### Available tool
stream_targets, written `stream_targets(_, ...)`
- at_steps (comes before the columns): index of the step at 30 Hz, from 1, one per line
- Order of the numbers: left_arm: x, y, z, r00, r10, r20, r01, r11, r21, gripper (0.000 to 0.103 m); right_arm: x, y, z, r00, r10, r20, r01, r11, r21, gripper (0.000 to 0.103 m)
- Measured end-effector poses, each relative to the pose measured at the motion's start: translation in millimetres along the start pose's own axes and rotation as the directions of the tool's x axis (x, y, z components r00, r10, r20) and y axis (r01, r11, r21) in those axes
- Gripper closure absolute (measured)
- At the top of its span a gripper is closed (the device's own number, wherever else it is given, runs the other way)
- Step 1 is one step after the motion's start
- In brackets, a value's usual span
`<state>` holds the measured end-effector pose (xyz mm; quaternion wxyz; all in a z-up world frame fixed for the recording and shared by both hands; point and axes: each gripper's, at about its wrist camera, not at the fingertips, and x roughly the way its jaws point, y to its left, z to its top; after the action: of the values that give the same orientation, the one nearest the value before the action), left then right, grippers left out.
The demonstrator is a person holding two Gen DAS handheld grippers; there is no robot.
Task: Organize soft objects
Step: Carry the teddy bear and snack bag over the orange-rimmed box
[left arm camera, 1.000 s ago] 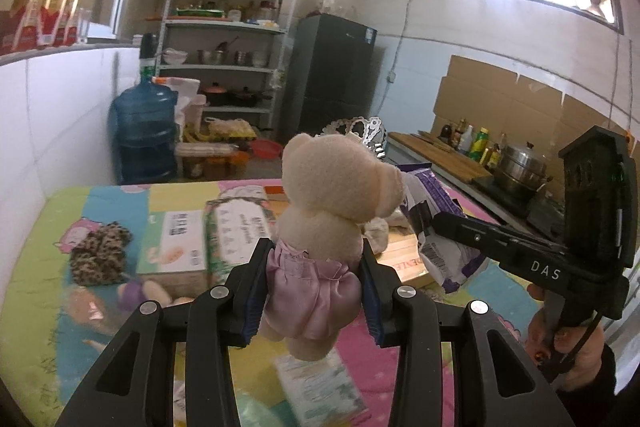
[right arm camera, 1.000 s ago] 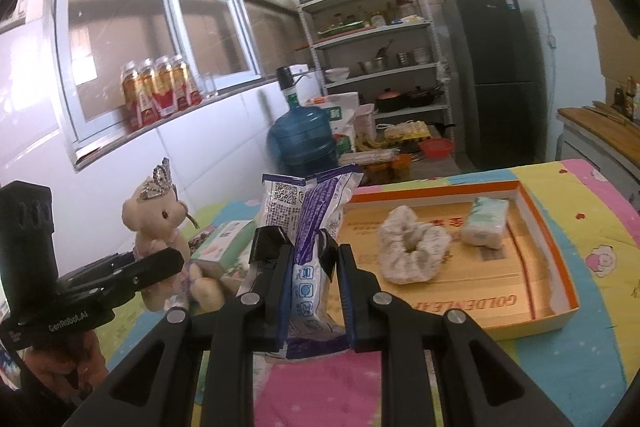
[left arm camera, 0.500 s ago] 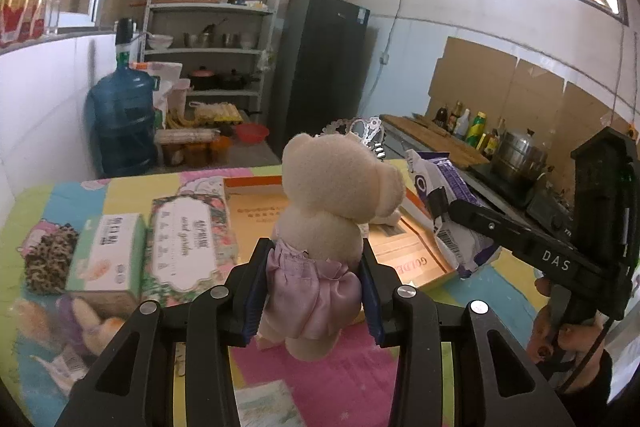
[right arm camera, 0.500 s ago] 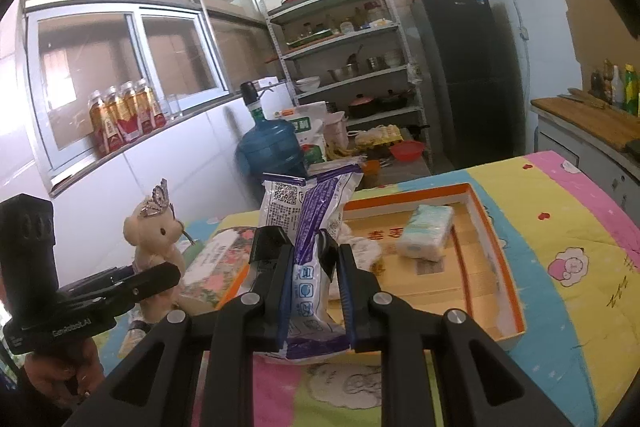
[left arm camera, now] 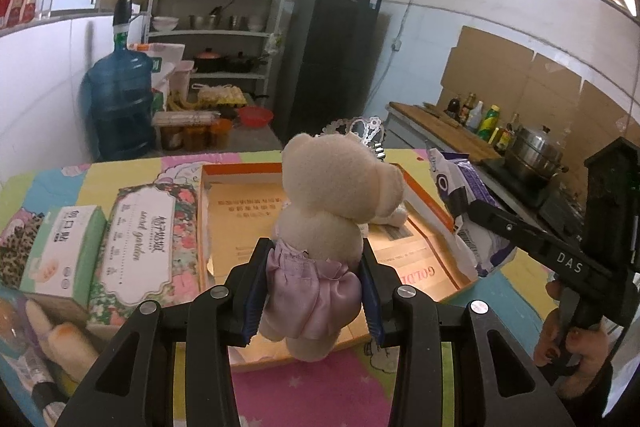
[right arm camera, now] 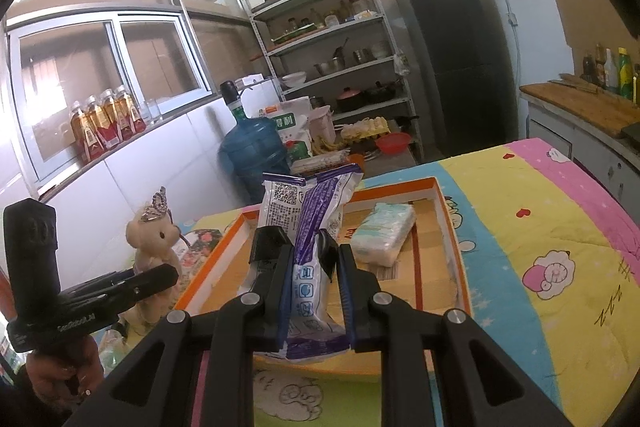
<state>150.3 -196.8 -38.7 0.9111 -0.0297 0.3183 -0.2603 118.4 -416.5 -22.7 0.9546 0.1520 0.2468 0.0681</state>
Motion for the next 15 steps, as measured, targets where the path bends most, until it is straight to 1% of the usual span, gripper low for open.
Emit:
stream_targets(8,25.1,-5.1,1.5,0.999,0.036,-0.029,-0.036,0.999,-0.005,0.061,14.4,-13.2,1.2,1.0,0.002,-0.019,-0.001,1.0,0.004,0.082)
stream_targets(15,44.4,-7.0,2.8,0.997,0.054,-0.054,-0.054,0.998,-0.011,0.061,28.1,-18.0,1.4,0.999,0.002,-0.038,-0.002,1.0,0.003,0.082)
